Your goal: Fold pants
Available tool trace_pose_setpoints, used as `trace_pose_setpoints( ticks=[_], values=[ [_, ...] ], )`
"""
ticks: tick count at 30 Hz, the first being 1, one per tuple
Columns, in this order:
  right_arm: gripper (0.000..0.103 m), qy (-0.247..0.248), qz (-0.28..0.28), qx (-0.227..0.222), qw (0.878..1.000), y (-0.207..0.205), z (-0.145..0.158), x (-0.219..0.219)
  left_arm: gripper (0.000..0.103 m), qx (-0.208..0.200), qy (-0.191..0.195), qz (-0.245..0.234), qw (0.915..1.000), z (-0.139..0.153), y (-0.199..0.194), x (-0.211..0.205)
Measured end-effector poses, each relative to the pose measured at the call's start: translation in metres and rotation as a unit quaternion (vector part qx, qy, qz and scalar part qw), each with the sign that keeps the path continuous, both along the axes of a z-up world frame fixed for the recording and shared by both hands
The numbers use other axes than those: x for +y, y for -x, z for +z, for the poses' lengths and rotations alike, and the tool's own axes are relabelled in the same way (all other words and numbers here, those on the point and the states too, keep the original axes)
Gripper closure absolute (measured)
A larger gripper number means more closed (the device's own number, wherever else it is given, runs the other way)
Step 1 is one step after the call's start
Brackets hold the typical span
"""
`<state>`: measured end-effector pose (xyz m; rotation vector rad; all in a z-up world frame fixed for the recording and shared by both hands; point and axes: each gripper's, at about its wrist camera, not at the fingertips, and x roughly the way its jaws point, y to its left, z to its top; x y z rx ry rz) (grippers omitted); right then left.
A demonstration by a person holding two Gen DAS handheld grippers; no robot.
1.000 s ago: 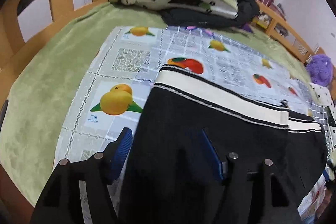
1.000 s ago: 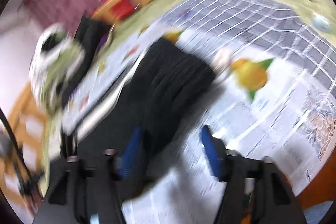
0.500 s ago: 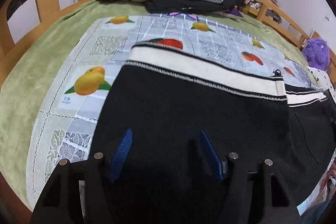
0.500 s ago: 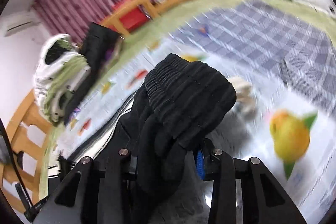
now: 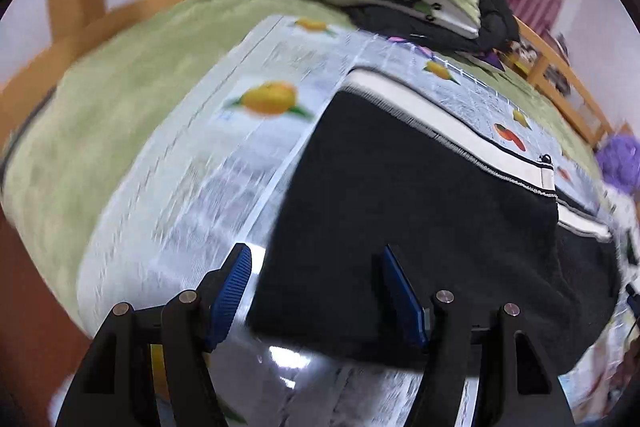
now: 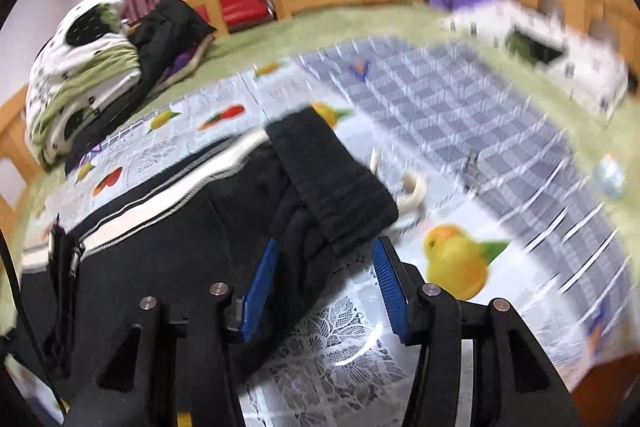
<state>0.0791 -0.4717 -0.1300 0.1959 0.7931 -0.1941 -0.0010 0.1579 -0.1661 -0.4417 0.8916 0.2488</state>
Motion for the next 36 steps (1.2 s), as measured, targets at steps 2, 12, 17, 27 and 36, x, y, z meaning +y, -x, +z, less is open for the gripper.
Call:
trace_pose_setpoints(
  ticks=[2,12,17,27,36],
  values=[
    [0.053,0.029,0.016,-0.015,0.999,0.008,0.009,0.012,0.033,-0.006,0.041,0.002,0.9992,-0.008,0.005,0.007],
    [0.053,0.017,0.073,-0.015,0.997,0.016,0.003,0.06,0.021,-0.027,0.074,0.001,0.9969,-0.017,0.01,0.004],
    [0.053,0.024,0.087,-0.04,0.995,0.021,0.01,0.073,0.055,-0.02,0.074,0.02,0.9969,-0.015,-0.005,0.003],
    [0.053,-0.072,0.103,0.0,0.992,0.02,0.002,0.064,0.086,-0.114,-0.056,-0.116,0.985,0.098,-0.027,-0.107],
    [0.053,-0.095,0.086,0.009,0.992,0.029,-0.002,0.043,0.087,-0.085,0.002,-0.28,0.9562,0.059,-0.048,-0.229]
  ],
)
